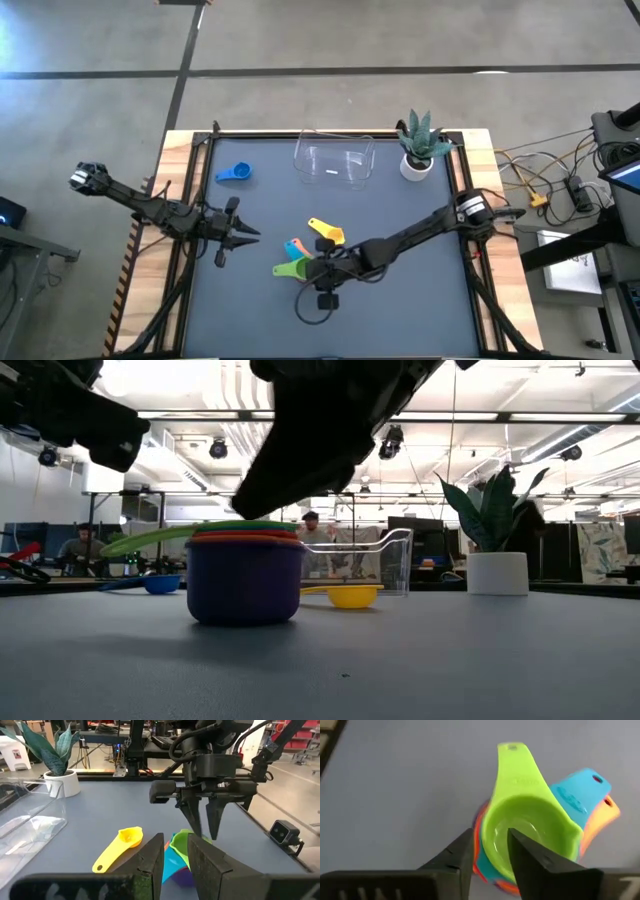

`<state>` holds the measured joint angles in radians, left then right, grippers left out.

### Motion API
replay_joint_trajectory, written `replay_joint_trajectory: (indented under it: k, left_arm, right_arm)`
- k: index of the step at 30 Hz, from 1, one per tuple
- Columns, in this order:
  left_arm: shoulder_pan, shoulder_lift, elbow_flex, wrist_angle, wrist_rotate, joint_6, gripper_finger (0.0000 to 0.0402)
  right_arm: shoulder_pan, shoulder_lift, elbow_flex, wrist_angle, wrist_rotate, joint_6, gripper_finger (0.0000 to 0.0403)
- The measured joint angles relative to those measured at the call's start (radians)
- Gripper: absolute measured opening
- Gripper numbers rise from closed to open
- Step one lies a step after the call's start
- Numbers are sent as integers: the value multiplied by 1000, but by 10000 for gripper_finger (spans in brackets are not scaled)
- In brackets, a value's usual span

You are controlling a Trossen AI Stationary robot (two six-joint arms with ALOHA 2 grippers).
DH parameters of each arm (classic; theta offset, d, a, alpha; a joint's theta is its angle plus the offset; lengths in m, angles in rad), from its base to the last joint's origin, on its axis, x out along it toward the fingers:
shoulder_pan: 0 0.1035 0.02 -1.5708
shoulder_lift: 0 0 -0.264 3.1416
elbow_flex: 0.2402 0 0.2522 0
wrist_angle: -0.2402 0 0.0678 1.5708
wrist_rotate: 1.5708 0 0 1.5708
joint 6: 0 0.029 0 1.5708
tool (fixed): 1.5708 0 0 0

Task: Nest measuring cups in basket
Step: Stack the green measuring cup on top of the light blue measuring cup

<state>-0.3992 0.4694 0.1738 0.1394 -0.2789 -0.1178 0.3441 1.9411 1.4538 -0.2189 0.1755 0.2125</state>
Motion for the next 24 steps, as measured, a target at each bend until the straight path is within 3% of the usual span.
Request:
replay_joint_trajectory:
  k: [8,16,24]
  left_arm:
    - [0,44,5,31,1,-60,68]
    - [-2,162,7,167,88,-57,68]
    - [-2,254,59,178,82,-62,68]
  right_arm:
    - [5,-69,-1,-58,102,-24,140]
    - [14,-71,-22,-44,139,-54,124]
    - [14,-137,-189,118,140,-29,109]
